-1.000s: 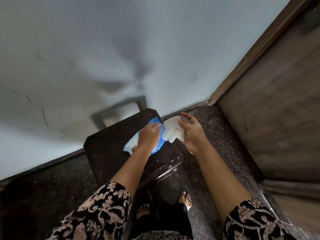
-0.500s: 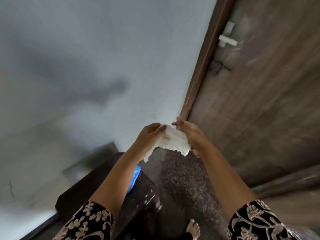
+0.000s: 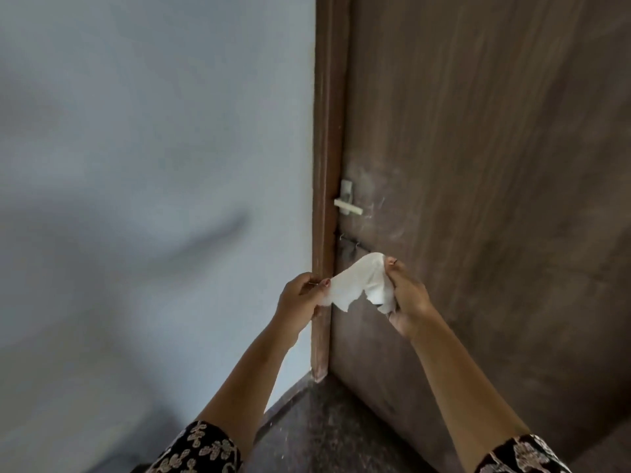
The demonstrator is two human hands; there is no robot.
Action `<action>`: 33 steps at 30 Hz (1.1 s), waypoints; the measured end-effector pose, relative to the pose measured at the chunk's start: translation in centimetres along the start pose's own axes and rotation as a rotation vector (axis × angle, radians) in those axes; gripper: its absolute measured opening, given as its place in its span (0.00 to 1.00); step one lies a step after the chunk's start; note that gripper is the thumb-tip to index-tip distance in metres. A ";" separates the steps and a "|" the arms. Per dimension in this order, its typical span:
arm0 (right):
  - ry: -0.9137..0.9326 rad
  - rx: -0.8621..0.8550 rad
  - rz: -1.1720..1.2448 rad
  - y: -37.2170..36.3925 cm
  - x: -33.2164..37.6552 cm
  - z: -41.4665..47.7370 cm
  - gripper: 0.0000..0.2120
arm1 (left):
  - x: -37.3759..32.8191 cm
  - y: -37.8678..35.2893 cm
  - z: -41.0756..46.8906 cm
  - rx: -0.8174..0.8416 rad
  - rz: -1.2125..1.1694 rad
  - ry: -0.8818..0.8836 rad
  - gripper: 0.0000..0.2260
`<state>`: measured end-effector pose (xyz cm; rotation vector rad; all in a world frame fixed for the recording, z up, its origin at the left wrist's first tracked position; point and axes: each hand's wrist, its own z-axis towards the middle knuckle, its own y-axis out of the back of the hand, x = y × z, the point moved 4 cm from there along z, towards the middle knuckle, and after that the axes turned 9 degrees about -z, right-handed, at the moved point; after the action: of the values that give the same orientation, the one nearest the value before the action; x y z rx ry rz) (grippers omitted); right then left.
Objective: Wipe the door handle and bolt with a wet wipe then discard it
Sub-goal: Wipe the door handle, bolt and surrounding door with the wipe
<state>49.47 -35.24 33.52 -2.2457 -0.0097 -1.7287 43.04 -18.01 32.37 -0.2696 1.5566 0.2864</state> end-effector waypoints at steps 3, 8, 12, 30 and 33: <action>0.078 -0.016 0.000 1.3 2.6 1.5 0.12 | -0.7 -1.4 1.8 -0.089 -0.066 0.062 0.05; 0.172 -0.011 0.043 2.9 3.9 4.1 0.09 | -0.5 -3.0 4.9 -0.149 -0.241 0.235 0.03; 0.223 0.061 0.015 3.9 4.4 6.7 0.06 | 0.0 -4.0 8.3 -0.158 -0.408 0.332 0.01; 0.940 -0.707 -1.437 -5.1 11.6 30.4 0.16 | -8.4 -1.9 36.2 -0.327 0.771 -0.921 0.16; 0.934 -0.760 -1.641 -6.4 11.5 33.6 0.23 | -10.2 -2.1 40.0 -0.343 0.977 -1.159 0.22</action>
<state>83.06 -23.03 38.24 -1.1951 -1.5471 -3.9198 81.32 -6.19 42.51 0.3903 0.3609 1.2265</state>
